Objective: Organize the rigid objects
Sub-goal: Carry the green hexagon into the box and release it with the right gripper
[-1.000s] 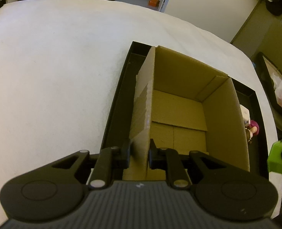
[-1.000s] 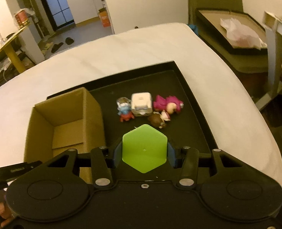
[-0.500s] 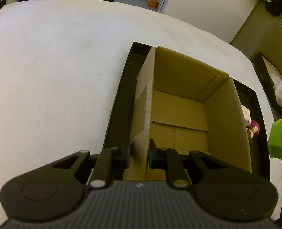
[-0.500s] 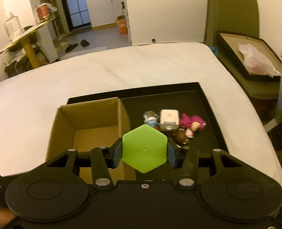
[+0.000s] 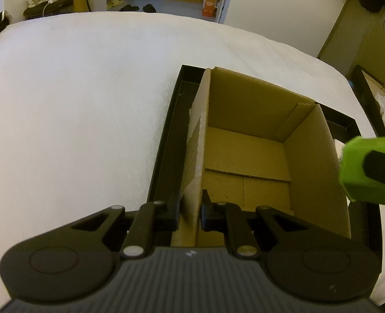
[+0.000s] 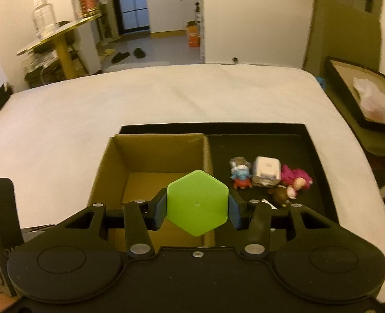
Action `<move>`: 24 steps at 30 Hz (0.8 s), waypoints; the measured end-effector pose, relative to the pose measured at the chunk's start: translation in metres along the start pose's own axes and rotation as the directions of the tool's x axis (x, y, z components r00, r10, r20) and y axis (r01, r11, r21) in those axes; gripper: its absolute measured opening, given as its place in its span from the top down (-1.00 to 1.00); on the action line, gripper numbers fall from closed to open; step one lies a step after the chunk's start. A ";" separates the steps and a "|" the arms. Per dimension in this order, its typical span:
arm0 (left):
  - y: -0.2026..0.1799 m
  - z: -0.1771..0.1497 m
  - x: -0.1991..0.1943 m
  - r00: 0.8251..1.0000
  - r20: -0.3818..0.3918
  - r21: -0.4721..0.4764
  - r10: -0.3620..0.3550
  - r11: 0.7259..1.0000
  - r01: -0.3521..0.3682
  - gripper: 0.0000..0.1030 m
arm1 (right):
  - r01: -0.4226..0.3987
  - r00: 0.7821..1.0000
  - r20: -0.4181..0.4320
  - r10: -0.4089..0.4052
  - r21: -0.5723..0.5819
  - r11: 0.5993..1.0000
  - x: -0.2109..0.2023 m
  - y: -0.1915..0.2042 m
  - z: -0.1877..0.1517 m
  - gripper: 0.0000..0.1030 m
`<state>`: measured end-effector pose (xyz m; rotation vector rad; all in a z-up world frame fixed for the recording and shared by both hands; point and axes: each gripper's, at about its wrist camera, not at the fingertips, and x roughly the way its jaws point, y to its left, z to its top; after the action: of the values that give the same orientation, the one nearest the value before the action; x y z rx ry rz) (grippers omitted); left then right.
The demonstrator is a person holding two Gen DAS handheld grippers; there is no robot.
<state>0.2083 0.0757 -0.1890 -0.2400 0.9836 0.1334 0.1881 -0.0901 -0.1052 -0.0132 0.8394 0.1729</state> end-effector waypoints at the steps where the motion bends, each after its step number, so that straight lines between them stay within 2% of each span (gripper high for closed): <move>1: 0.001 0.000 0.000 1.000 0.000 -0.001 -0.001 1.000 0.001 0.74 | -0.009 1.000 0.000 0.009 -0.014 1.000 0.002 0.003 0.000 0.10; 10: 0.006 0.000 0.002 1.000 -0.002 -0.037 -0.015 0.999 0.015 0.74 | -0.113 0.994 -0.015 0.112 -0.082 0.990 0.023 0.025 0.005 0.09; 17: 0.010 0.000 0.002 1.000 -0.005 -0.068 -0.024 0.997 0.024 0.73 | -0.158 0.987 -0.035 0.155 -0.122 0.980 0.040 0.038 0.010 0.09; 24: 0.010 0.001 0.004 1.000 -0.004 -0.075 -0.024 0.997 0.024 0.72 | -0.193 0.981 -0.013 0.194 -0.161 0.968 0.049 0.046 0.019 0.08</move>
<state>0.2090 0.0853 -0.1930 -0.3210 0.9812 0.1481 0.2275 -0.0354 -0.1262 -0.0839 0.8215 0.4248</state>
